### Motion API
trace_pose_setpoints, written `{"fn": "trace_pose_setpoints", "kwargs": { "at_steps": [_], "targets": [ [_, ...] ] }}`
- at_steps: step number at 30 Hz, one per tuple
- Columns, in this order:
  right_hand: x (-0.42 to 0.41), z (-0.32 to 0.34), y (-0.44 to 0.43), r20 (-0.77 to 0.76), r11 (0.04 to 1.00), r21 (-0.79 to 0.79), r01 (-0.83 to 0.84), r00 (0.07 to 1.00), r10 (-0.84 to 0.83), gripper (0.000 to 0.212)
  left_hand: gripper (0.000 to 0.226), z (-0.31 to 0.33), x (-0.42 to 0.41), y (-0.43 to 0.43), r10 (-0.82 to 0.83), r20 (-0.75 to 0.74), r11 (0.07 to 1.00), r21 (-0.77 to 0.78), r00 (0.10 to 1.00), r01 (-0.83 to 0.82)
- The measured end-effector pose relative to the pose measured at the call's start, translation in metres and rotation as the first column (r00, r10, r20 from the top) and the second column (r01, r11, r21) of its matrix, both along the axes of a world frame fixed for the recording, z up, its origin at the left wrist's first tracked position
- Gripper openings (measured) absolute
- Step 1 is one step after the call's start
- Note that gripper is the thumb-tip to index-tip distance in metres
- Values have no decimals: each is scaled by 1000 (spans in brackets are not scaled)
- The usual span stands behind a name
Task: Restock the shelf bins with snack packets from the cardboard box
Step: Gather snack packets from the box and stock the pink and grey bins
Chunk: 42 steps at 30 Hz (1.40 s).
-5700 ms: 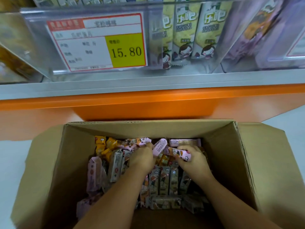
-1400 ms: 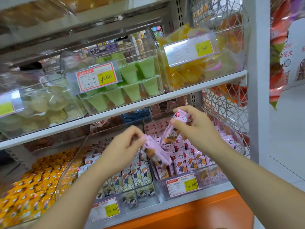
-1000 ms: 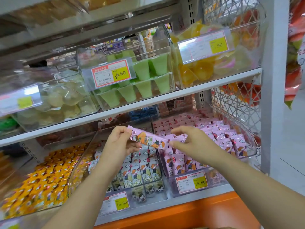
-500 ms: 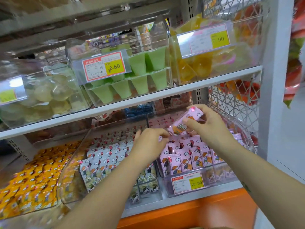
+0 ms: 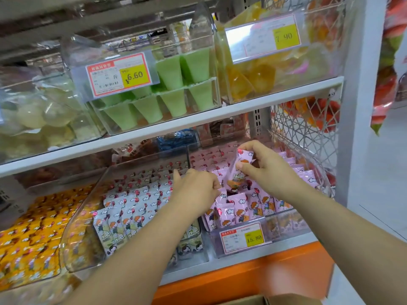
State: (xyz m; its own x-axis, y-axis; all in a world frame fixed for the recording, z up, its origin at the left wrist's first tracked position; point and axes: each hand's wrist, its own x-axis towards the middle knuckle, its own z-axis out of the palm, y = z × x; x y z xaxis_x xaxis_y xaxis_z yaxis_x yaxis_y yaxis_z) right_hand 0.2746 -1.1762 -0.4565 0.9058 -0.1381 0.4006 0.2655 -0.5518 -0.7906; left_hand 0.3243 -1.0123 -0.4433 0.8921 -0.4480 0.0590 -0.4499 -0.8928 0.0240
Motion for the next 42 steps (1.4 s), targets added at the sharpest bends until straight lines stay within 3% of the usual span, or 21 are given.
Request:
{"fn": "trace_pose_setpoints", "kwargs": {
  "at_steps": [4, 11, 14, 16, 18, 19, 21, 28, 30, 32, 35, 42],
  "targets": [
    [-1, 8, 5, -28, 991, -110, -81, 996, 79, 19, 13, -2, -1, 3, -18, 14, 998, -59, 1000, 19],
    [6, 1, -1, -83, 989, -22, -146, 986, 143, 22, 14, -12, 0, 7, -83, -29, 965, -251, 996, 73],
    [13, -6, -1, -200, 972, -164, -169, 971, 135, 24, 14, -14, 1, 6, -100, -21, 958, -274, 995, 91],
    [19, -14, 5, -257, 925, -358, -124, 966, 29, 30, 14, -13, 1, 6, -108, -13, 955, -281, 994, 100],
    [24, -20, 12, -199, 756, -653, -43, 973, -117, 33, 14, -13, 2, 5, -109, -13, 955, -279, 994, 101],
    [24, -20, 16, -176, 682, -731, -34, 974, -140, 33, 14, -12, 3, 4, -105, -13, 957, -272, 994, 98],
    [23, -16, 19, -196, 626, -776, -72, 972, -131, 33, 14, -12, 5, 3, -92, -9, 964, -251, 996, 87],
    [0, -6, 11, -355, 714, -678, -173, 928, -113, 43, 14, -12, 4, 3, -87, 13, 965, -248, 996, 87],
    [-14, -16, 14, -272, 734, -670, -114, 957, -100, 44, 21, -9, 0, 11, -113, 8, 935, -337, 994, 109],
    [-29, -28, 16, -89, 759, -651, 15, 991, -96, 45, 22, -6, -10, 24, -137, 51, 891, -429, 989, 145],
    [-53, -42, 29, 95, 843, -525, 121, 992, -83, 47, 19, -11, -34, 50, -135, 127, 838, -514, 983, 182],
    [-113, -100, 104, 105, 944, -310, 112, 991, -83, 39, 20, -70, -108, 124, -56, 76, 666, -740, 996, 94]
  ]
}}
